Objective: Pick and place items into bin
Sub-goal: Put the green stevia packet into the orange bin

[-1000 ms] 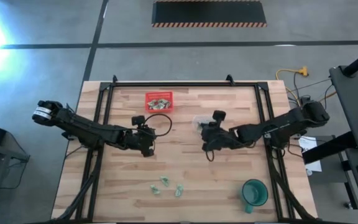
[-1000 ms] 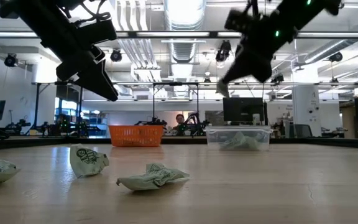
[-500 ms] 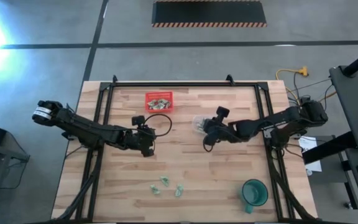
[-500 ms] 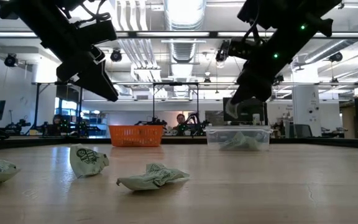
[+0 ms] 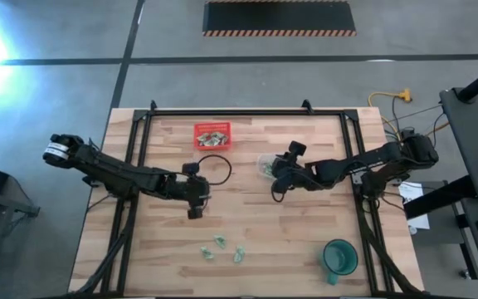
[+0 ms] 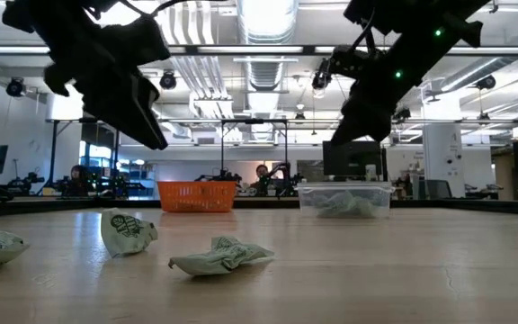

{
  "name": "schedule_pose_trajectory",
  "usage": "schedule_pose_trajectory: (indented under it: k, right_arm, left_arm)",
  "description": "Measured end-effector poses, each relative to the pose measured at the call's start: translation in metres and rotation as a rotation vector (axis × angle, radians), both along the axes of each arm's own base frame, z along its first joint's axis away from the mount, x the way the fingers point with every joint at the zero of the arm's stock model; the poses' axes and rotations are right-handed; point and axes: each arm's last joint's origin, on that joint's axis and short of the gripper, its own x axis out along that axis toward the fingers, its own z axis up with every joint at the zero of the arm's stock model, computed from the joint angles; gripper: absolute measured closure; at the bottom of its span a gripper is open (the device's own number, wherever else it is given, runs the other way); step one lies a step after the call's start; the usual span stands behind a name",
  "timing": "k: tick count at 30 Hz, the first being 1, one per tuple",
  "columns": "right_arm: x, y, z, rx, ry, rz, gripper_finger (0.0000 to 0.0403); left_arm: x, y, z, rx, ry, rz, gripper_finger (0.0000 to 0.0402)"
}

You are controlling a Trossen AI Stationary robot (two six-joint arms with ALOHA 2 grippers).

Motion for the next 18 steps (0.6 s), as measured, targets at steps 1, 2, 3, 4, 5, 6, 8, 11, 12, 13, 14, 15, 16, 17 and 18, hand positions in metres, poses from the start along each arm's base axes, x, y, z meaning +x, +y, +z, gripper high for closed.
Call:
schedule_pose_trajectory:
  k: [1,2,3,4,5,6,8,11,12,13,14,15,16,17,18]
  right_arm:
    - [0.001,0.002,0.001,-0.006,0.005,0.019,0.0256]
    - [0.001,0.005,0.002,-0.009,0.010,0.041,0.0254]
    - [0.002,0.008,0.002,-0.008,0.019,0.063,0.0253]
    - [0.002,0.010,0.003,-0.005,0.028,0.086,0.0252]
    - [0.002,0.012,0.003,0.000,0.034,0.108,0.0253]
    - [0.002,0.014,0.003,0.006,0.039,0.128,0.0254]
    - [0.002,0.016,0.003,0.016,0.051,0.160,0.0257]
    - [0.002,0.018,0.002,0.030,0.058,0.187,0.0264]
    - [0.002,0.019,0.002,0.031,0.060,0.190,0.0267]
    - [0.002,0.019,0.002,0.032,0.061,0.192,0.0269]
    - [0.002,0.019,0.002,0.031,0.060,0.193,0.0271]
    - [0.002,0.019,0.002,0.029,0.062,0.195,0.0272]
    - [0.002,0.019,0.002,0.026,0.066,0.199,0.0274]
    - [0.002,0.020,0.003,0.026,0.066,0.201,0.0276]
    - [0.003,0.020,0.003,0.030,0.065,0.207,0.0277]
  left_arm:
    - [0.001,-0.003,0.000,-0.030,-0.009,-0.029,0.0264]
    - [0.001,-0.006,0.000,-0.055,-0.019,-0.056,0.0264]
    - [0.003,-0.009,-0.001,-0.071,-0.029,-0.078,0.0264]
    - [0.004,-0.012,-0.001,-0.086,-0.040,-0.103,0.0264]
    - [0.005,-0.015,-0.002,-0.094,-0.041,-0.131,0.0264]
    - [0.006,-0.019,-0.003,-0.099,-0.042,-0.163,0.0264]
    - [0.010,-0.027,-0.006,-0.126,-0.055,-0.225,0.0264]
    - [0.014,-0.038,-0.012,-0.171,-0.059,-0.311,0.0264]
    - [0.016,-0.042,-0.013,-0.182,-0.069,-0.330,0.0264]
    - [0.017,-0.045,-0.015,-0.191,-0.068,-0.346,0.0264]
    - [0.018,-0.048,-0.018,-0.199,-0.068,-0.359,0.0264]
    - [0.021,-0.050,-0.020,-0.206,-0.073,-0.371,0.0264]
    - [0.023,-0.052,-0.023,-0.212,-0.076,-0.379,0.0264]
    - [0.024,-0.054,-0.026,-0.214,-0.071,-0.385,0.0264]
    - [0.026,-0.056,-0.029,-0.219,-0.069,-0.390,0.0264]
